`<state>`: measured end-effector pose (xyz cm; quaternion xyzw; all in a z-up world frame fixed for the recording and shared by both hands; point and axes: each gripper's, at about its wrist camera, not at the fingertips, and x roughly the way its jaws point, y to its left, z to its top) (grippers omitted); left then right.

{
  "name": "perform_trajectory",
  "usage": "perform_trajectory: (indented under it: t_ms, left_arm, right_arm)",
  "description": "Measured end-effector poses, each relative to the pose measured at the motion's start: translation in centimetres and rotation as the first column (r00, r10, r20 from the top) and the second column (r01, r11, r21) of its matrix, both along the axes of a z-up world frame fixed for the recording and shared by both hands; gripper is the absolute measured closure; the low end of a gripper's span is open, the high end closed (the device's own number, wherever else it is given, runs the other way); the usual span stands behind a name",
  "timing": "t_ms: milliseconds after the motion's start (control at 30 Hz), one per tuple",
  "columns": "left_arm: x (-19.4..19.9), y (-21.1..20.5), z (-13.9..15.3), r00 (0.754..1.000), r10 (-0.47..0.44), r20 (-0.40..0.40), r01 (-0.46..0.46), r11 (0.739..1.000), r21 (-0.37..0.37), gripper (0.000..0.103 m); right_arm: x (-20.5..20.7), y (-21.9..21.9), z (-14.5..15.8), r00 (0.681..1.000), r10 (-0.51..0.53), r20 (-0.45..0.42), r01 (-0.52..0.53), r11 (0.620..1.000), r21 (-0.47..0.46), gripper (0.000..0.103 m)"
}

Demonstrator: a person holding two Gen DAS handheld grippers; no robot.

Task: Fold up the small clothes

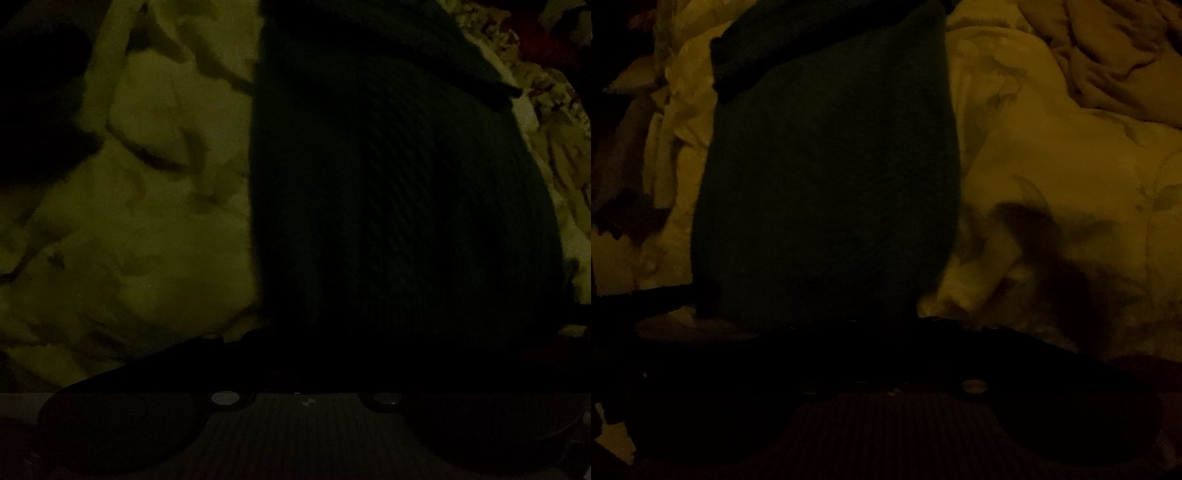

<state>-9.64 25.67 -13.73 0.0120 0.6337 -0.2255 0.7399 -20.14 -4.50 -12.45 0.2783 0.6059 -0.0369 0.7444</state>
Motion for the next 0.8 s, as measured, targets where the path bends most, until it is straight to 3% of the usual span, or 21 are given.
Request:
perform_trajectory:
  t_ms: [133, 333, 467, 700, 800]
  left_arm:
    - [0.9, 0.0, 2.1, 1.000, 0.003, 0.027, -0.002, 1.000, -0.030, 0.030]
    - [4.7, -1.2, 4.9, 0.991, 0.043, 0.127, -0.033, 0.996, -0.081, 0.030]
    - [8.7, -2.7, 6.6, 0.967, 0.142, 0.211, -0.115, 0.984, -0.135, 0.031]
    - [15.6, -6.4, 8.7, 0.923, 0.152, 0.354, -0.099, 0.981, -0.164, 0.031]
    - [18.4, -7.8, 9.0, 0.913, 0.154, 0.378, -0.094, 0.980, -0.173, 0.031]
  right_arm:
    - [0.1, -1.0, 1.6, 0.997, -0.062, 0.041, 0.058, 0.995, 0.081, 0.093]
    - [3.4, -2.1, 4.9, 0.979, -0.090, 0.182, 0.069, 0.991, 0.114, 0.093]
    - [6.1, -4.4, 6.1, 0.952, -0.152, 0.265, 0.121, 0.984, 0.132, 0.093]
    - [11.5, -9.7, 6.7, 0.901, -0.237, 0.363, 0.198, 0.970, 0.143, 0.093]
    - [13.9, -10.8, 6.9, 0.881, -0.238, 0.409, 0.210, 0.971, 0.112, 0.093]
